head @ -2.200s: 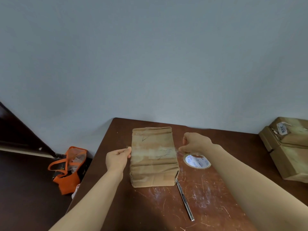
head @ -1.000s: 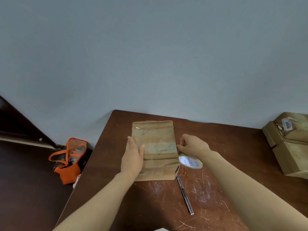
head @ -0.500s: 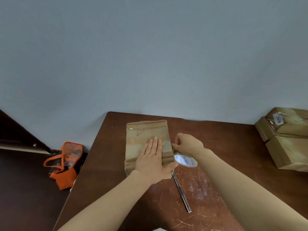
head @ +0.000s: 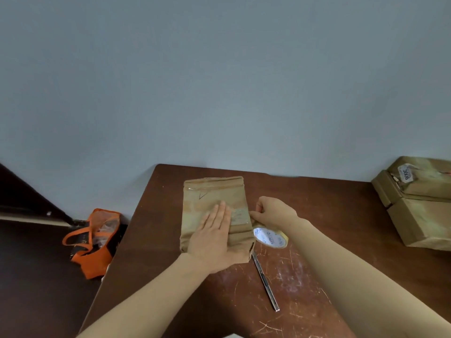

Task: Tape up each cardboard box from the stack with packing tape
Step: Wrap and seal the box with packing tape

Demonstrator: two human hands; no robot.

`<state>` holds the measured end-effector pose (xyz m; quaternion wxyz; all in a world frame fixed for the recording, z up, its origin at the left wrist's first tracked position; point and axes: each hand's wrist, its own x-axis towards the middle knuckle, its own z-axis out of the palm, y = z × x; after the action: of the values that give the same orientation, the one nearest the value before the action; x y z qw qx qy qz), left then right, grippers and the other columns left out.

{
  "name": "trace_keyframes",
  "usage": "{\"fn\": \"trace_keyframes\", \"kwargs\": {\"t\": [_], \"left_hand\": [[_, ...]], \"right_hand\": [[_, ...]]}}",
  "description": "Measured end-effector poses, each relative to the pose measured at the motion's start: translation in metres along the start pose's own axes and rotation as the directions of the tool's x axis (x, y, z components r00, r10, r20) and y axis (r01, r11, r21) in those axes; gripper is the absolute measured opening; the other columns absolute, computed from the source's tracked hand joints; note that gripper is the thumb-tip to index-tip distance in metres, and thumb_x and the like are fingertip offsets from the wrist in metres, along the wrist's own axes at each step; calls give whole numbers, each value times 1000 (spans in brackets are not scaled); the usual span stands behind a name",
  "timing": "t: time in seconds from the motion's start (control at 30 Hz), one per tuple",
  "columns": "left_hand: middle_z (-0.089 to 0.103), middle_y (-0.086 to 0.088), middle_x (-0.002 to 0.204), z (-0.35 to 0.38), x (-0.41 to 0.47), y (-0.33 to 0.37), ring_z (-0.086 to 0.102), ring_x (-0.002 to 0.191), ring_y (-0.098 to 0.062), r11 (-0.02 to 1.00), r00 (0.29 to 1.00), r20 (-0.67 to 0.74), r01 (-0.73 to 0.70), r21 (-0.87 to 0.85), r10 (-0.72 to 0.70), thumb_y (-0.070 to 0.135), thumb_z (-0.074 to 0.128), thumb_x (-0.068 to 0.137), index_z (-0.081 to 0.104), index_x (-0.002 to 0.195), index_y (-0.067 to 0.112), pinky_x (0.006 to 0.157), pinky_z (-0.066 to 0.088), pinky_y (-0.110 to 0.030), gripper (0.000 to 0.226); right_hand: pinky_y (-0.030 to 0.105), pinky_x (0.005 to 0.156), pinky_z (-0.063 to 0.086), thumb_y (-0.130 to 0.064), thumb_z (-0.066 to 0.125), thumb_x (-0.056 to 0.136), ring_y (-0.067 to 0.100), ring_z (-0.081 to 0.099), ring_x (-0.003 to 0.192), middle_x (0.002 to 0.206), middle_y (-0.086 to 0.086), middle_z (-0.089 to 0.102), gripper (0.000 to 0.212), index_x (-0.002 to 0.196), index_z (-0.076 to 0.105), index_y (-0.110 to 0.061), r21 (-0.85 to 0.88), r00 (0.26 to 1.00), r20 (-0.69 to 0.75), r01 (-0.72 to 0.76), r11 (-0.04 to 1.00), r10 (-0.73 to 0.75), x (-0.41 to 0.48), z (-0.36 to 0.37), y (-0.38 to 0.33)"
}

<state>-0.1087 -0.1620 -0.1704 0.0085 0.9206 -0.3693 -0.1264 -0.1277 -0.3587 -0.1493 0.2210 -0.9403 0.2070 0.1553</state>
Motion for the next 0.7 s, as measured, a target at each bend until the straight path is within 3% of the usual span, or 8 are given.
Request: {"fn": "trace_keyframes", "kwargs": {"t": [0.1,0.17,0.3,0.4,0.47,0.53,0.63,0.7], "left_hand": [[-32,-3,150,2,-11,-18,-30,138,-16,991,986,-95,136,9,-135,90,-16,58,-26,142,12,115,-20,-31,115],[-30,-5,148,5,-14,-23,-27,139,-16,986,985,-53,163,-35,-165,92,-9,58,-23,144,10,114,-19,-31,119],[23,-20,154,6,-8,-24,25,143,-31,986,982,-99,162,-27,-163,97,9,66,31,146,-2,114,8,-40,129],[-16,-7,156,5,-14,-42,-14,146,-22,997,997,-46,53,-59,-56,98,-3,56,-4,152,9,116,-15,-31,131],[-28,2,152,-2,-20,-65,-24,144,-15,994,1000,6,-6,-107,7,98,4,54,-14,151,18,112,-18,-27,127],[-24,6,156,-13,-30,-90,-21,145,-13,975,997,75,8,-222,9,103,10,44,-9,152,25,112,-14,-25,134],[2,5,156,-26,-54,-110,-3,142,-17,952,992,105,102,-288,-74,103,24,34,3,153,33,116,5,-31,139],[1,5,158,-31,-68,-104,-3,144,-18,922,986,103,157,-354,-128,98,39,34,-2,153,32,117,5,-36,142]], "right_hand": [[28,62,40,-42,54,91,11,52,73,75,-11,54,25,73,42,-28,16,1000,14,3,1000,-3,2,1,0],[28,63,41,-42,54,91,11,52,74,76,-11,54,25,74,42,-28,22,1000,20,3,1000,-4,1,1,-2],[27,59,40,-43,53,92,10,52,69,74,-10,55,26,75,42,-27,34,1000,13,-8,999,8,-3,0,-3],[28,60,41,-40,54,91,10,51,69,75,-11,55,23,74,43,-27,59,1000,11,3,998,-3,-11,-2,-11],[27,62,43,-35,56,86,8,53,72,77,-13,56,16,76,48,-27,92,998,43,39,995,-43,-19,-2,-25],[24,61,42,-32,57,83,5,53,72,79,-13,57,9,81,53,-25,145,989,107,82,986,-98,-29,-1,-47],[25,70,46,-19,57,82,11,55,79,81,-7,58,6,88,57,-19,303,962,197,125,945,-190,-42,-5,-84],[21,67,43,-9,55,83,10,52,77,80,-5,55,10,90,58,-16,376,940,248,131,918,-235,-44,-7,-105]]}}
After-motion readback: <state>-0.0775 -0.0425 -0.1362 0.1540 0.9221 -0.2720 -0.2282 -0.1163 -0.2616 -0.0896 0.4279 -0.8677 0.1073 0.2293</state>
